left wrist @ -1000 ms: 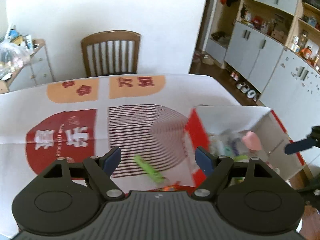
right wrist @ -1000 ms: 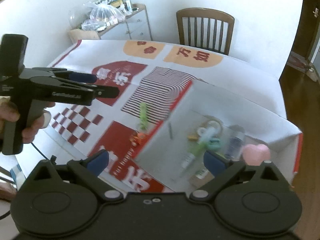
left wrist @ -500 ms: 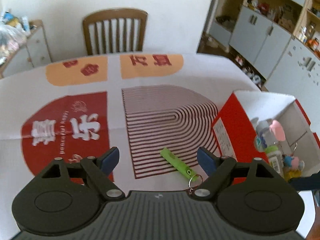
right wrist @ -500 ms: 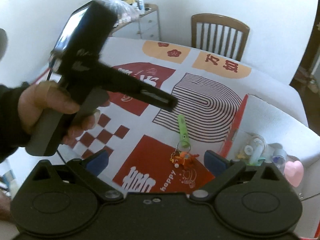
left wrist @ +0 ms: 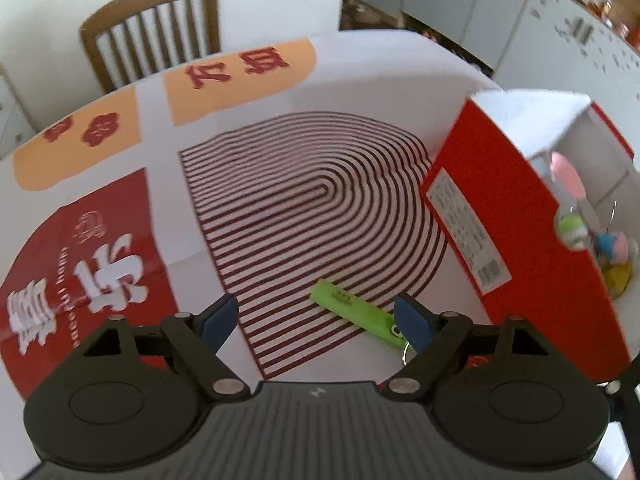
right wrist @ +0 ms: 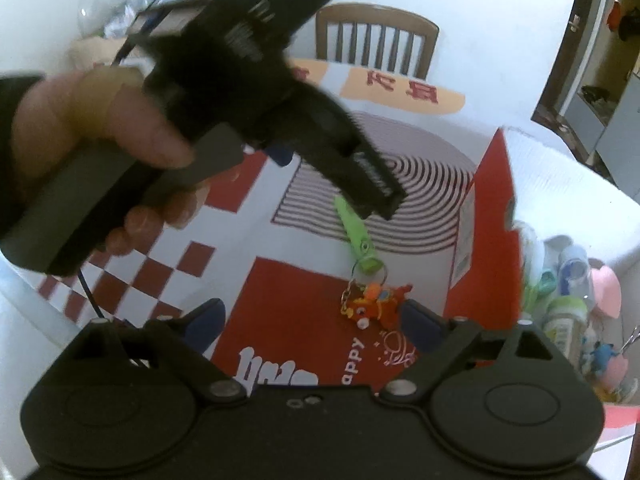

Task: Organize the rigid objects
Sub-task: 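Grasp the orange keychain with the right gripper while the left gripper grasps the green stick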

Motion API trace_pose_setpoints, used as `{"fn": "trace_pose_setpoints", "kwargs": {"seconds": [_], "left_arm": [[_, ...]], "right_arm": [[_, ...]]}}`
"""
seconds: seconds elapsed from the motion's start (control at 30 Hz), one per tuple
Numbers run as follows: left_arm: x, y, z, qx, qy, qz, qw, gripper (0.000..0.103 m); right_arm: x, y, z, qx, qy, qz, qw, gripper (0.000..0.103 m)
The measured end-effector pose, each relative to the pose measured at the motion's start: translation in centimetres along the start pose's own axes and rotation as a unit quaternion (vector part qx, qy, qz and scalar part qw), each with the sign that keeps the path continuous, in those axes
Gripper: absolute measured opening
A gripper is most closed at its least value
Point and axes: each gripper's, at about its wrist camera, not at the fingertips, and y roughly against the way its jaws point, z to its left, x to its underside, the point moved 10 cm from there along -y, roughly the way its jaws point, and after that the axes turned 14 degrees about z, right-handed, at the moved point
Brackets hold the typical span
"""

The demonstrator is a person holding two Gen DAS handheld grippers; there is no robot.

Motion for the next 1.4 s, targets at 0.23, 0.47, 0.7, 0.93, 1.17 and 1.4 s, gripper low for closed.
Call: {"fn": "trace_pose_setpoints", "kwargs": {"seconds": [0.23,0.47,0.7,0.93,1.17,1.4], "left_arm": [[-0.2,-2.3,-1.0,0.000,-0.030,0.008,0.9995,0.085],[0.1,-3.3,-1.9,0.008,-0.090,0.013,0.9958,0.085],[0.0,-3.9,-1.7,0.005,-0.093,0.015,0.9955,0.090],[1.0,-3.6,-1.1,-0.010,-0.092,0.012,0.9956,0.087],[2.9,-2.0,-0.3,-0.019,-0.061,0.003,0.9980,0.051],[4.9,-0.8,1.5,-0.021,-0.015,-0.009,0.9996,0.024]], "right_arm": [[0.1,-3.3,-1.0,0.048,-0.041,0.012,0.998,0.075],[0.1,-4.4,-1.6,0.071,-0.050,0.009,0.996,0.071],[-0.1,-5.8,-2.2,0.065,-0.060,0.015,0.996,0.067],[0.4,-5.4,-3.0,0.058,-0.062,0.010,0.996,0.050],[0.9,-4.8,-2.3,0.053,-0.031,0.005,0.998,0.036],[2.2,-3.8,-1.8,0.032,-0.001,0.012,0.999,0.035]]}}
